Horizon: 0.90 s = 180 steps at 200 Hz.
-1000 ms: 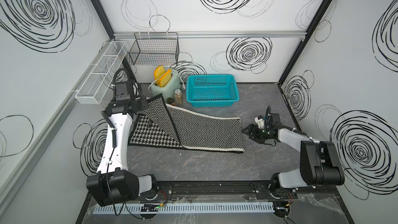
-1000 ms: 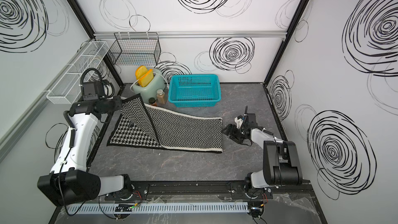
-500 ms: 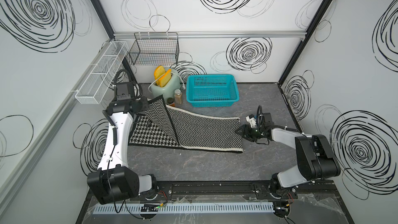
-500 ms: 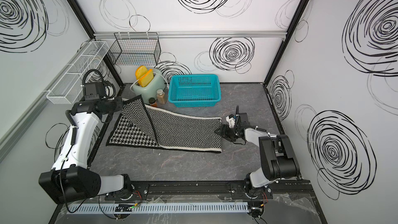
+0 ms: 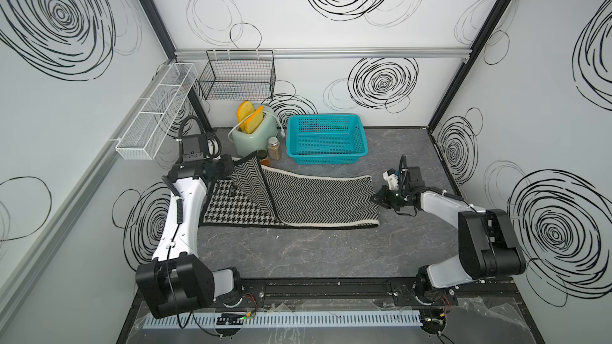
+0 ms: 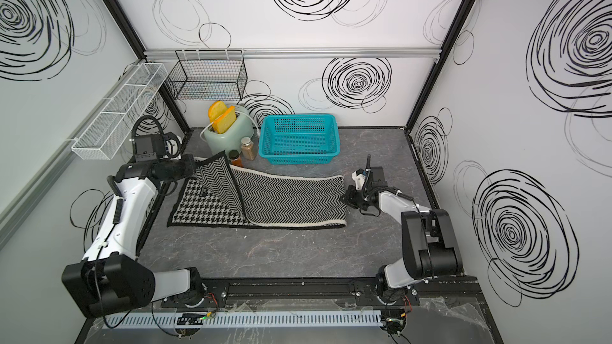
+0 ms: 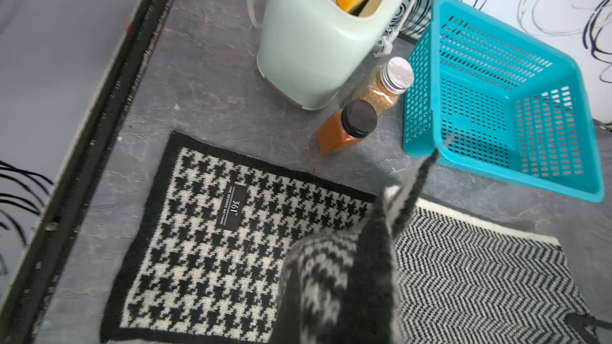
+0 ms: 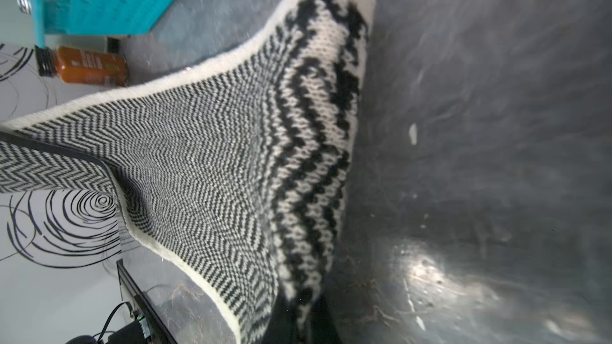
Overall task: Roll up the scarf and place it into the basket
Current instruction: Flatten out the scarf at the center of the board.
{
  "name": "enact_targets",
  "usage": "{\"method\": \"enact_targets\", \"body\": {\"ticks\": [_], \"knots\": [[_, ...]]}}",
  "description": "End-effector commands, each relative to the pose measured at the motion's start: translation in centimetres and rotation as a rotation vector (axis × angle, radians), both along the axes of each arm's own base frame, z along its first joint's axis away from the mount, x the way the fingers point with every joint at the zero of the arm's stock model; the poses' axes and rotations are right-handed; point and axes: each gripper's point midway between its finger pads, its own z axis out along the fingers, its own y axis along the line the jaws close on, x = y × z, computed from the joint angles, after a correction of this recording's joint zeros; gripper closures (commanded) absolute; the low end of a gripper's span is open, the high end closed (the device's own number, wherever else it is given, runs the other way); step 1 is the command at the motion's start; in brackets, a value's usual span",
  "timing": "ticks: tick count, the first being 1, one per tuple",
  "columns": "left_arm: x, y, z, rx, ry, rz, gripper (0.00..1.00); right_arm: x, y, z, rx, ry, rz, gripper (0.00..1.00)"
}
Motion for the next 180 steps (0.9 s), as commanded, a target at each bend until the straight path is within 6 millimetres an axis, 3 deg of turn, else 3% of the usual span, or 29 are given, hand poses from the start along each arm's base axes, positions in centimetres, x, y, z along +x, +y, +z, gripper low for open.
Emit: {"method": "enact_targets", "body": {"ticks": [1,18,38,77,97,129,152,180], "knots": [[0.6,-3.4,0.6,-0.083,-0.054,-0.064,1.0,0.9,-4.5,2.0,-0.213,-0.028,-0.065,1.0],[0.8,-5.4,0.3,-0.105,-0.057,-0.091,1.0,1.5,-7.5,3.3,-0.312,-0.037,-0.118,1.0],[1.1,-7.6,0.6,-0.109,-0.075,-0.123,1.0,1.9,-9.2,4.3,-0.375,-0.044,-0.143,1.0],[-0.9,-10.1,-1.0,-0.081,-0.023,-0.19,1.0,0.7,-11.9,2.6,-0.363,0.016,-0.223,1.0],[-1.6,-9.9,-2.9,-0.054,0.017,-0.198,1.0,-0.3,-13.4,1.7,-0.348,0.053,-0.274,1.0],[-1.0,-8.9,-5.0,-0.026,0.056,-0.194,1.0,-0.7,-13.0,1.0,-0.301,0.062,-0.283,1.0],[-0.3,-6.6,-5.7,0.01,0.078,-0.161,1.0,-1.1,-13.0,0.8,-0.311,0.066,-0.275,0.87],[-0.3,-5.1,-7.0,0.038,0.115,-0.168,1.0,-1.1,-13.0,0.7,-0.306,0.06,-0.274,0.64]]}}
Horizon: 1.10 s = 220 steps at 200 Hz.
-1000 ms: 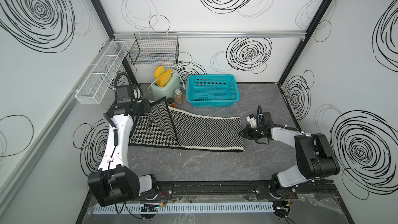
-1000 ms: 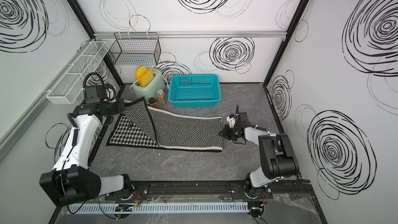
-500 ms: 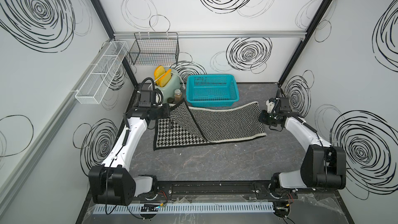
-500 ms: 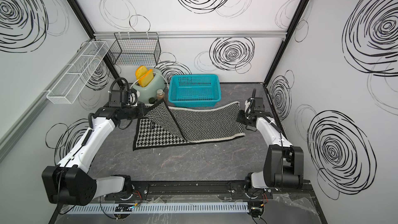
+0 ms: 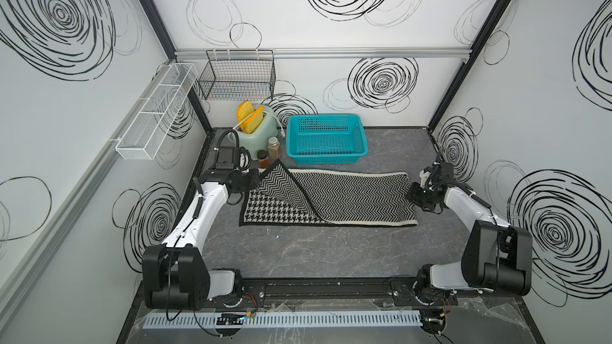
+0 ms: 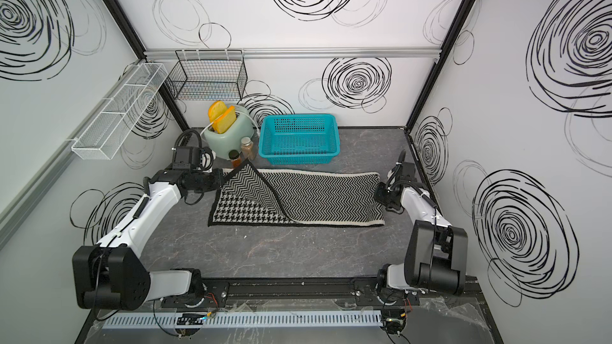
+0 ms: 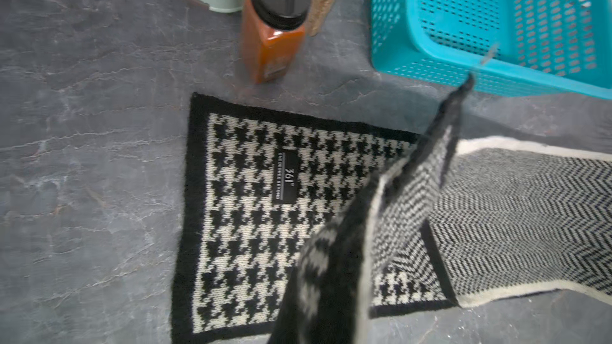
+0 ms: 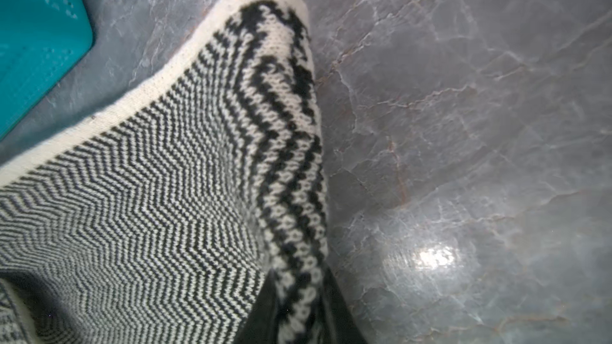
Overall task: Roll up the scarf and place it into the basket
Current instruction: Flatten out the scarf at the center of the board.
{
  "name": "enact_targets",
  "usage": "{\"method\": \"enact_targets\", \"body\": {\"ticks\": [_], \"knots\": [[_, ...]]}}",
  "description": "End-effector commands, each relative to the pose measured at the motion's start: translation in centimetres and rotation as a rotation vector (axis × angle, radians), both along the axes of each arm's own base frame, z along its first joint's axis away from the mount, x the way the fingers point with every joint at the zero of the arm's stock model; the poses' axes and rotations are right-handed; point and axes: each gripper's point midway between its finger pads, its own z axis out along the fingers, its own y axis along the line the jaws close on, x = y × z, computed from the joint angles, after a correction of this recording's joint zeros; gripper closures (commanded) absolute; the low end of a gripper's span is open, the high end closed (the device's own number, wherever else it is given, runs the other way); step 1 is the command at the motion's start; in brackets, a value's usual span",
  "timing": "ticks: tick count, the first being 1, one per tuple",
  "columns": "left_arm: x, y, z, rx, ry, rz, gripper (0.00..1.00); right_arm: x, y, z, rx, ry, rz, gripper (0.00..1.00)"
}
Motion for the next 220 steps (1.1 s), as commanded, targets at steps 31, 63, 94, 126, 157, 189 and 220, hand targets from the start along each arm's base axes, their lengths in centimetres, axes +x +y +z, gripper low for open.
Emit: {"method": "enact_targets", "body": {"ticks": [31,63,94,126,157,189,220], "knots": [[1.1,1.6,-1.7,0.049,-0.007,-0.041,1.0,0.5,0.1,1.6,-0.026,-0.025,0.019,0.5],[1.5,1.9,-2.4,0.073,0.002,-0.06,1.0,0.6,0.8,3.4,-0.083,-0.047,0.063,0.47],[1.5,2.6,-3.3,0.109,0.024,-0.056,1.0,1.8,4.6,6.9,-0.159,-0.143,0.199,0.41],[1.7,3.4,-5.3,0.128,0.06,-0.034,0.99,1.8,9.5,7.1,0.018,-0.244,0.318,0.37],[2.5,4.6,-6.4,0.144,0.075,-0.007,0.81,-0.6,12.0,3.7,0.177,-0.187,0.384,0.36],[3.4,6.0,-6.5,0.153,0.073,0.03,0.41,-2.1,11.8,0.8,0.223,-0.096,0.362,0.35],[3.9,7.2,-4.0,0.207,0.053,0.07,0.3,-2.5,12.7,-0.3,0.224,-0.039,0.373,0.36]]}}
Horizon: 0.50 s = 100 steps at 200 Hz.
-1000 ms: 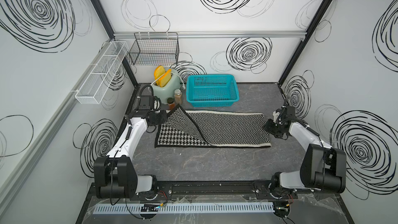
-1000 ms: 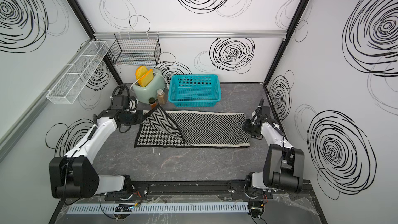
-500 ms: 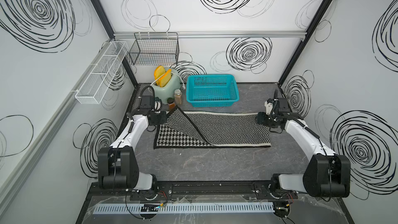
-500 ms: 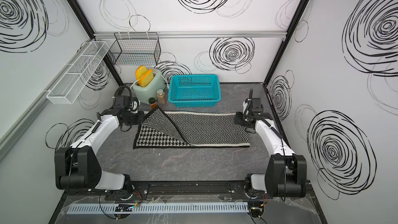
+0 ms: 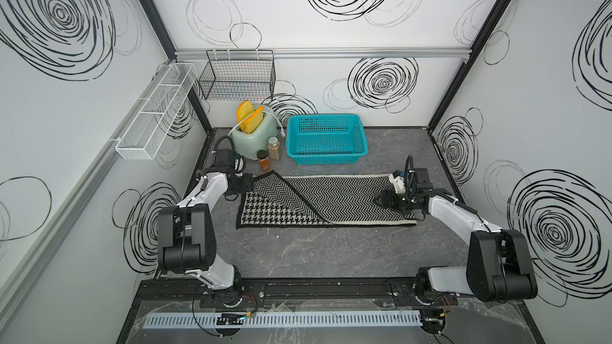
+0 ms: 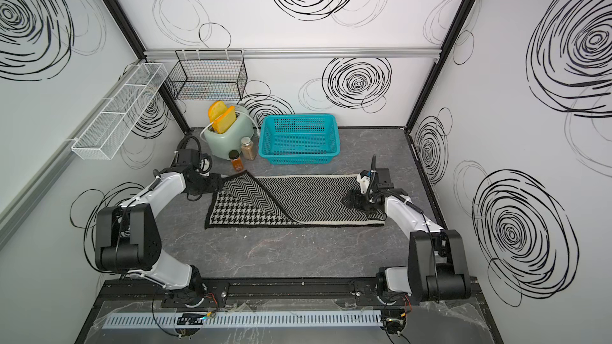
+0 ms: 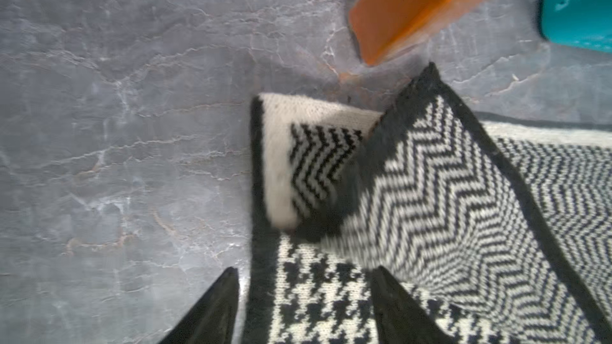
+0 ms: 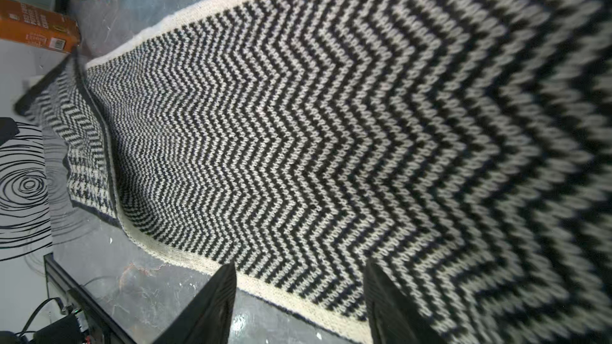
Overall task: Roll up the scarf and place it into the basket
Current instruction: Flatten out the scarf at the center of the board.
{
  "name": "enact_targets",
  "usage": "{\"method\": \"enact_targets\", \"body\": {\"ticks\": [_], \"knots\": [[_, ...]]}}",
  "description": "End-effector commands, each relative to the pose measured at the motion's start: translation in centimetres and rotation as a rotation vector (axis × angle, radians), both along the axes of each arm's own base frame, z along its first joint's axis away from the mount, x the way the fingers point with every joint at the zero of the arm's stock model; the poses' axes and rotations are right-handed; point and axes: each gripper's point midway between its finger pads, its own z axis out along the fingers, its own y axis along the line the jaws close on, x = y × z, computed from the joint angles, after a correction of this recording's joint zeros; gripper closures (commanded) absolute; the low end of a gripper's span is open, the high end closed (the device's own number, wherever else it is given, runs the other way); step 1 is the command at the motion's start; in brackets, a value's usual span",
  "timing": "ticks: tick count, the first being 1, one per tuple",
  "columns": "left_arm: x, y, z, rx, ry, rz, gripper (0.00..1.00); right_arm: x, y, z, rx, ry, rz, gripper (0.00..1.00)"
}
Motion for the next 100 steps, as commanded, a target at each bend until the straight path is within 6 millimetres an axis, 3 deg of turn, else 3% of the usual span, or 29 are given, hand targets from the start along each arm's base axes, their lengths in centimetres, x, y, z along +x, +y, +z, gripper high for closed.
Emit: {"method": "enact_targets", "body": {"ticks": [1,18,30,42,73,100], "knots": [[1.5,1.3,3.3,0.065,-0.073,0.023,0.3,0.1,1.1,0.1,0.034,0.004,0.019,0.36],[1.0,-0.1,6.0,0.092,-0.115,0.004,0.23,0.1,1.0,0.0,0.021,0.007,0.014,0.36],[0.5,-2.4,7.8,0.07,-0.157,-0.022,0.22,0.2,1.0,-0.1,0.023,0.012,0.014,0.35],[0.2,-6.6,9.1,-0.023,-0.203,-0.073,0.22,0.1,1.1,-0.6,0.022,0.02,0.018,0.35],[0.6,-19.8,10.1,-0.27,-0.28,-0.202,0.23,0.1,0.9,-1.7,0.036,0.051,-0.006,0.35],[1.0,-28.0,7.8,-0.399,-0.209,-0.282,0.24,-1.2,0.0,-2.9,0.086,0.089,-0.084,0.35]]}}
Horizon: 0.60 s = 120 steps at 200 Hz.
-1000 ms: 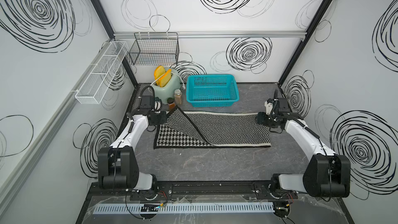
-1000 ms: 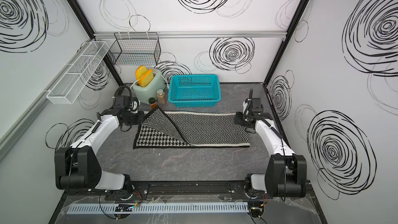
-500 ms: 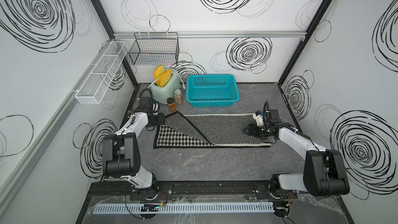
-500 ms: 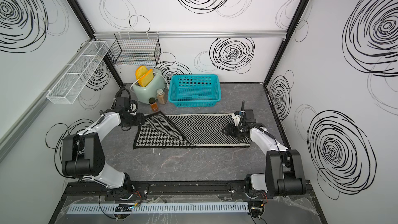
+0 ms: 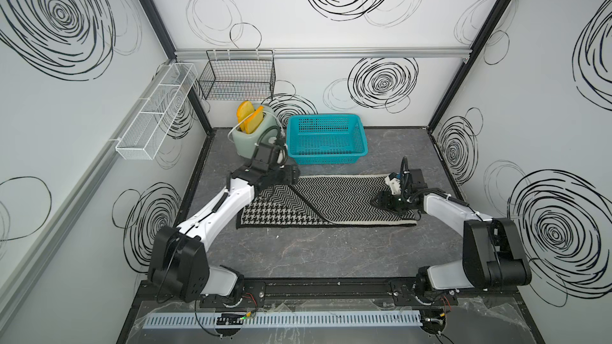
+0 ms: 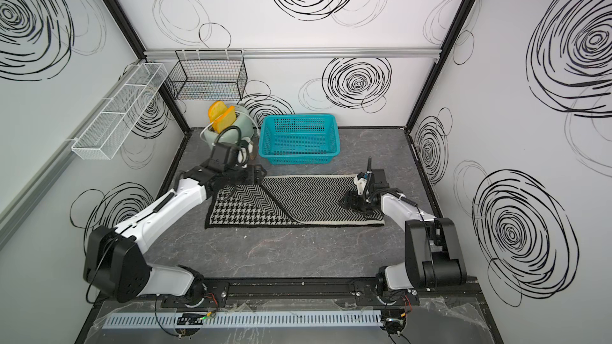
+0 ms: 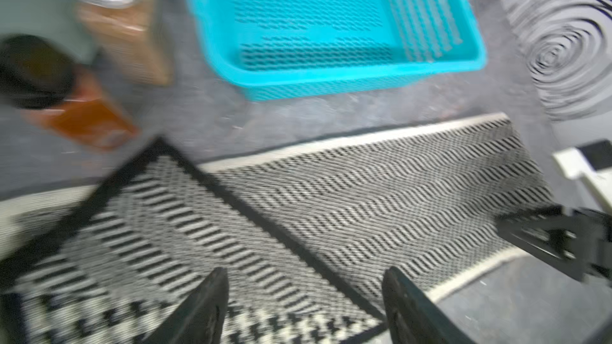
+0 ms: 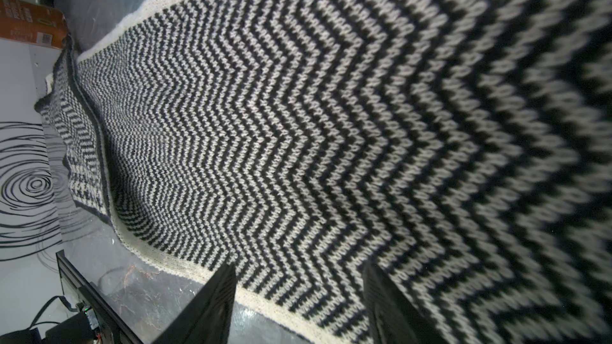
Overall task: Roll up the scarf and place it into the basket
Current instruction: Flatten out the scarf at the center of the board.
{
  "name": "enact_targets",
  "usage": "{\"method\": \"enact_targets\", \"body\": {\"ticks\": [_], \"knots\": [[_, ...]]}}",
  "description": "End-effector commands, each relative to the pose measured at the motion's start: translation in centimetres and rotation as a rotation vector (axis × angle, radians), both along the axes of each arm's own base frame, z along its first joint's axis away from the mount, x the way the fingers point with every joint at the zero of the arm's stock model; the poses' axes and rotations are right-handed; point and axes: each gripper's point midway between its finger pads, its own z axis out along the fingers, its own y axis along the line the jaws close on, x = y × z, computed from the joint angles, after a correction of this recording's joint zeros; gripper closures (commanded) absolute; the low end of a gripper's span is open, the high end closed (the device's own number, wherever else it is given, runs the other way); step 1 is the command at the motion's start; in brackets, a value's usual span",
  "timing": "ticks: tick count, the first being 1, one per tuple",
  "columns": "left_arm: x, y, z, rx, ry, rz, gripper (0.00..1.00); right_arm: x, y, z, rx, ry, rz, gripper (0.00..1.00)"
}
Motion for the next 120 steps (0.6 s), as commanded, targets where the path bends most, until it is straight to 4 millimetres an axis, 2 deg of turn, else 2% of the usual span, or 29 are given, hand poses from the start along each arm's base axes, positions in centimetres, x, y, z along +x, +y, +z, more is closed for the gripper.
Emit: {"method": "enact_targets", "body": {"ticks": [1,10,21,62,94,120], "knots": [[1.1,-5.9,-1.4,-0.154,0.067,0.001,0.24,-1.1,-0.7,-1.0,0.055,0.038,-0.071,0.35],[1.0,-7.4,-2.4,-0.147,0.088,-0.02,0.24,-1.6,-1.3,-1.2,0.073,0.041,-0.108,0.35],[0.7,-8.4,-3.9,-0.139,0.119,-0.03,0.25,-2.1,-2.0,-1.6,0.094,0.047,-0.143,0.35],[-1.1,-10.3,-9.6,-0.03,0.228,-0.093,0.26,-2.1,-2.9,-2.3,0.112,0.064,-0.177,0.35],[-2.9,-8.8,-12.7,0.129,0.289,-0.118,0.27,-2.3,-3.3,-2.6,0.105,0.068,-0.188,0.35],[-4.8,-6.2,-13.5,0.203,0.321,-0.091,0.28,-2.3,-3.8,-2.6,0.108,0.06,-0.207,0.35]]}}
